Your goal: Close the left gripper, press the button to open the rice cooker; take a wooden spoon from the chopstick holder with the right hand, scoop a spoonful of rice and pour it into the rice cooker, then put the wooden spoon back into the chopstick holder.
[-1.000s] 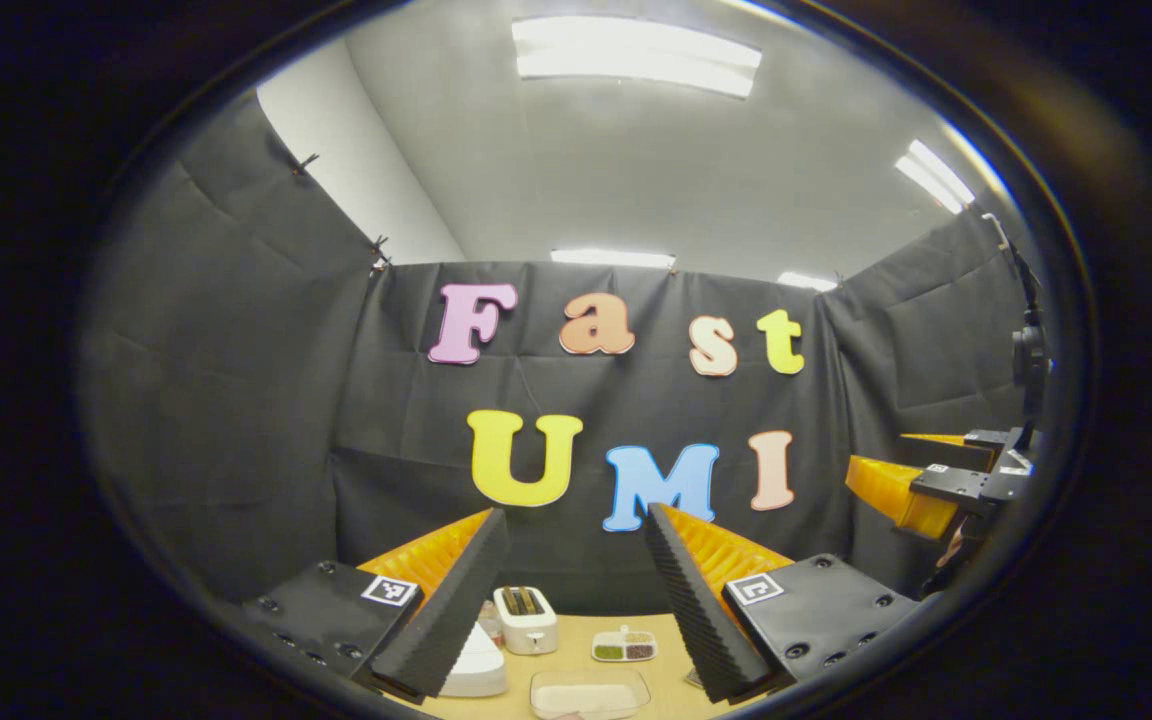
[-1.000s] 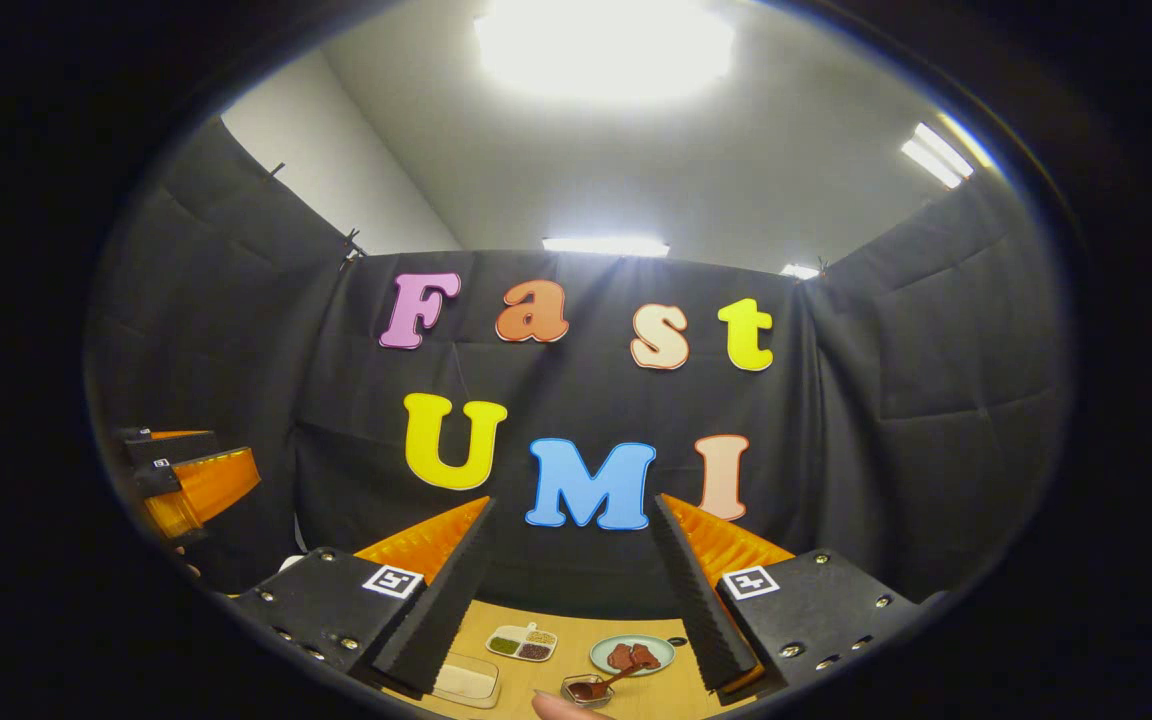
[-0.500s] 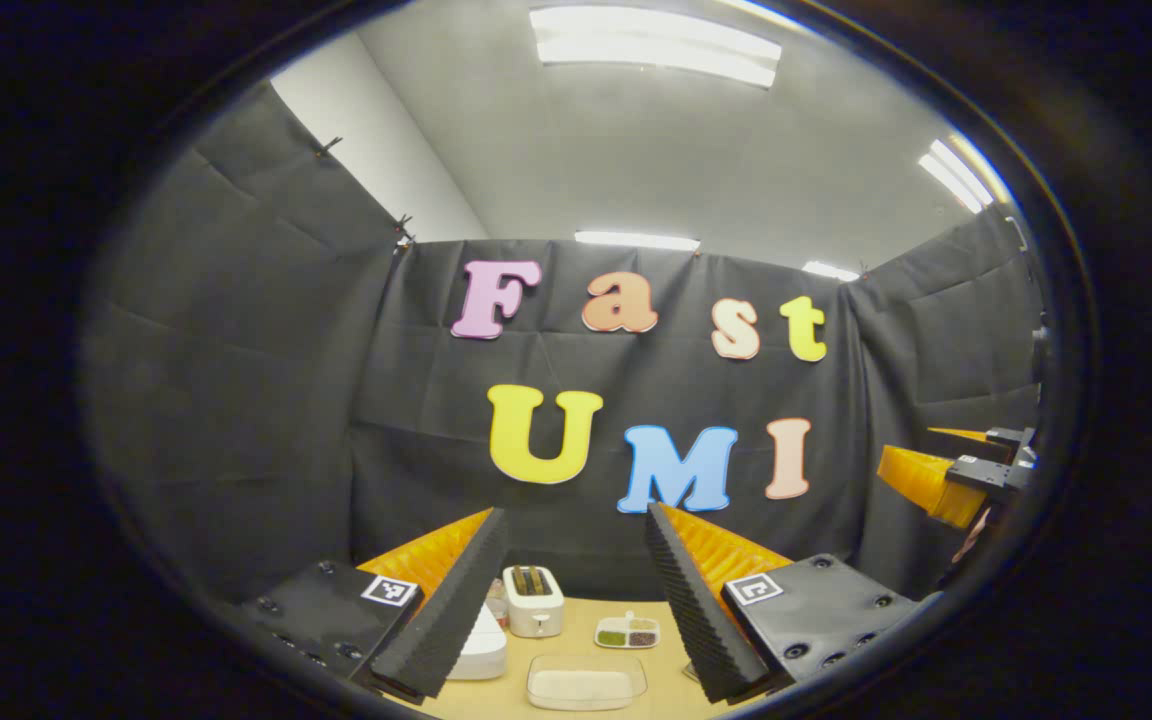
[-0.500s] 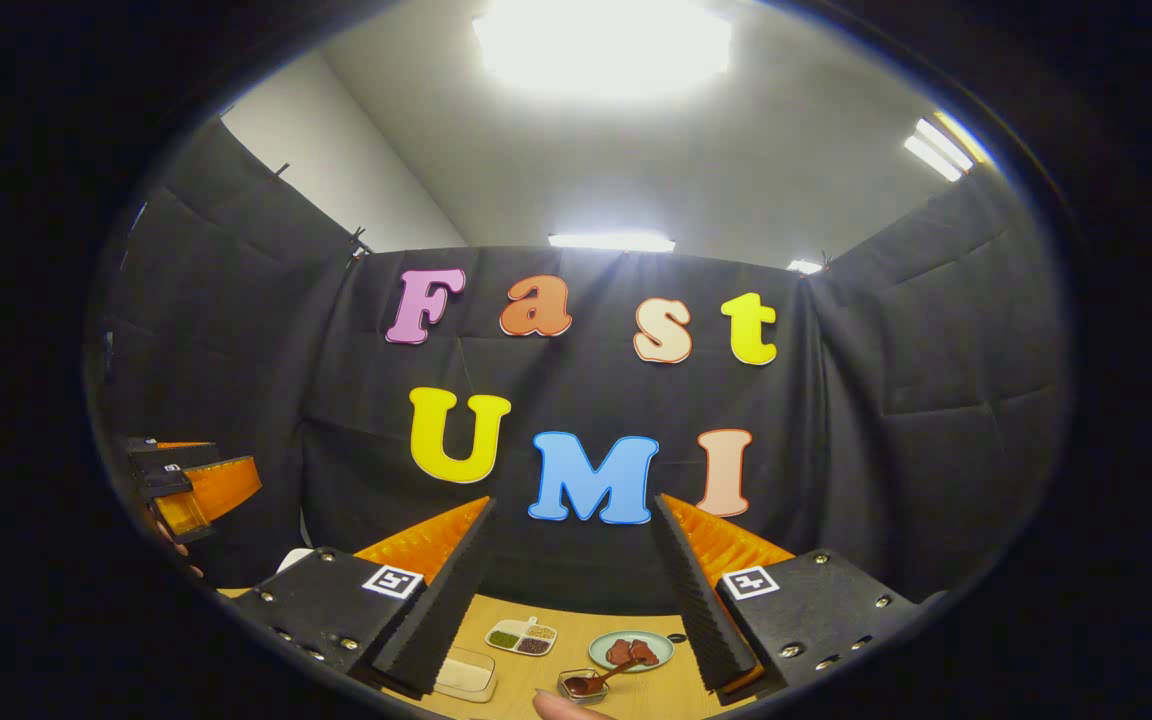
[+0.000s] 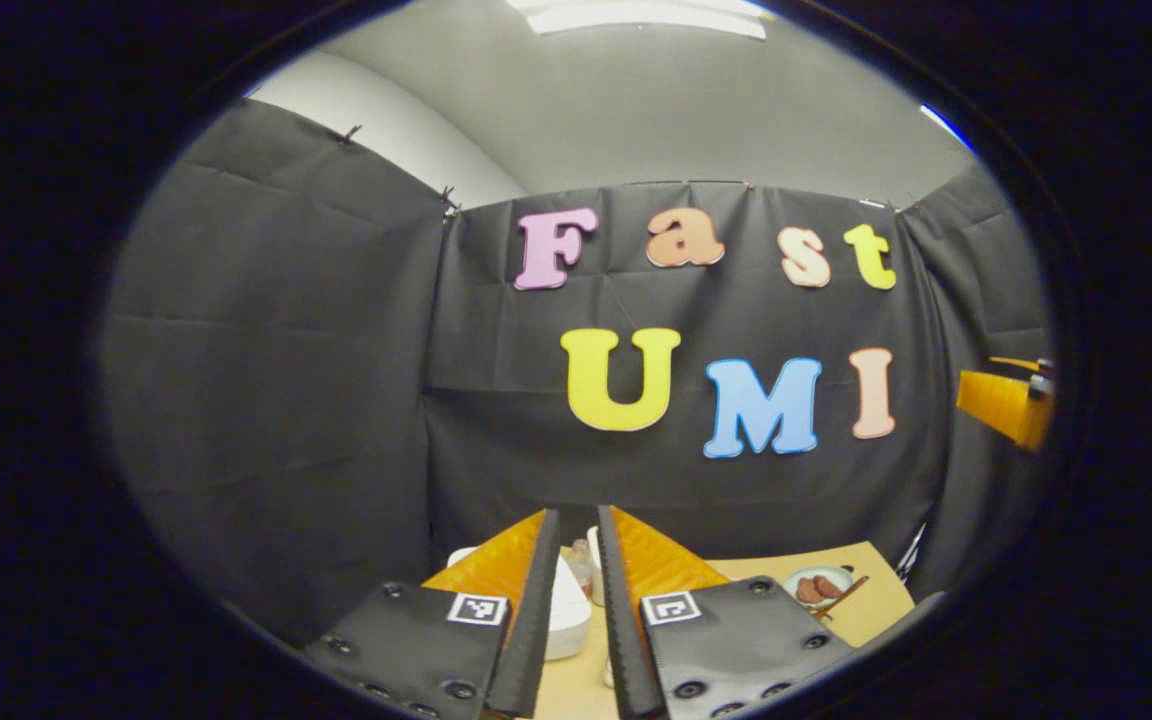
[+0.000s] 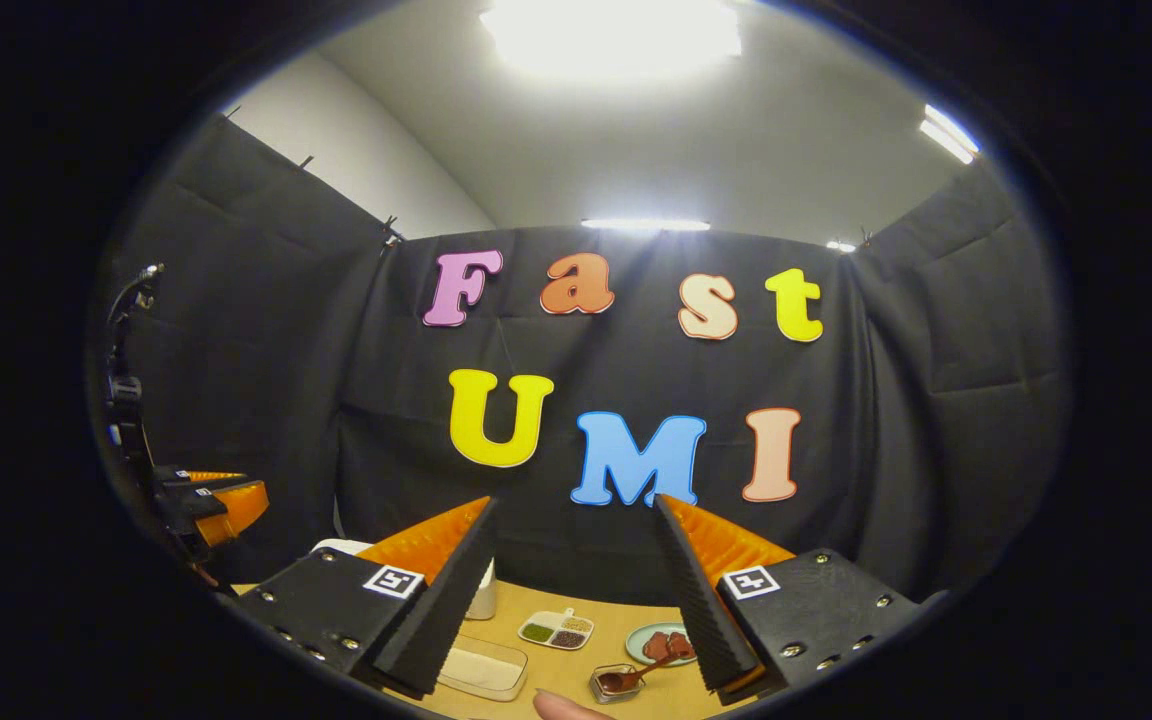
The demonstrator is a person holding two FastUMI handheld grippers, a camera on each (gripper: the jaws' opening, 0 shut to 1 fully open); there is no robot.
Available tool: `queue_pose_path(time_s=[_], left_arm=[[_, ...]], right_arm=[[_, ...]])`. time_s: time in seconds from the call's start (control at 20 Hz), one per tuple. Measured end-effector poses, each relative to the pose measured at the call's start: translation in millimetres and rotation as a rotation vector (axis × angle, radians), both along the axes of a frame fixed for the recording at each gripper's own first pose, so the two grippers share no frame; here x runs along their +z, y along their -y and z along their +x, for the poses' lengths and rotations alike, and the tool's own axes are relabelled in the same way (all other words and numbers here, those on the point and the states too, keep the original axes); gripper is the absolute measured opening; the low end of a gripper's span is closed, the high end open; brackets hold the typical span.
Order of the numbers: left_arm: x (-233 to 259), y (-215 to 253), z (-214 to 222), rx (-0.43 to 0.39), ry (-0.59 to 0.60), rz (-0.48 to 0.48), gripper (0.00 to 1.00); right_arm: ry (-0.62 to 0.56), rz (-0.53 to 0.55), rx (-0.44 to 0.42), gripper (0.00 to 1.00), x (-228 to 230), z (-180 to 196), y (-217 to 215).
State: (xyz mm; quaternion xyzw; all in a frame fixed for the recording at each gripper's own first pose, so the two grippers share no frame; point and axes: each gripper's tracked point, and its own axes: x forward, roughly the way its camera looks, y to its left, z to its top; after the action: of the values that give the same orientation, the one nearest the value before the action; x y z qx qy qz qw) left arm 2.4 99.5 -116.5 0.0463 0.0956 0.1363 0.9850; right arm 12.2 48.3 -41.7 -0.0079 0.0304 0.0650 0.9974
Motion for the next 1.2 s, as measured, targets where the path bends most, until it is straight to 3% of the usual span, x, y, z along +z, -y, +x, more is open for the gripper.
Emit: queue_pose_path(time_s=[0.1,0.15,0.3,0.35,0.45,0.8,1.2], left_arm=[[-32,-27,17,0.031,-0.073,-0.034,0.14],[-47,-41,24,0.027,-0.091,-0.050,0.08],[-89,-93,59,0.062,-0.143,0.007,0.07],[-113,-101,67,0.068,-0.188,-0.017,0.12],[-160,-121,84,0.089,-0.241,-0.072,0.07],[-291,-170,133,0.129,-0.428,-0.051,0.08],[-347,-181,138,0.147,-0.507,-0.103,0.10]], right_arm=[[-0.029,-0.002,-0.039,0.93,-3,9,-13],[-0.030,0.008,-0.046,0.93,-2,11,-24],[-0.062,0.005,-0.105,0.93,-11,20,-36],[-0.070,0.002,-0.120,0.93,-11,21,-41],[-0.075,-0.010,-0.173,0.93,-10,22,-38],[-0.185,-0.113,-0.252,0.93,-36,21,-41],[-0.224,-0.173,-0.277,0.93,-42,18,-43]])
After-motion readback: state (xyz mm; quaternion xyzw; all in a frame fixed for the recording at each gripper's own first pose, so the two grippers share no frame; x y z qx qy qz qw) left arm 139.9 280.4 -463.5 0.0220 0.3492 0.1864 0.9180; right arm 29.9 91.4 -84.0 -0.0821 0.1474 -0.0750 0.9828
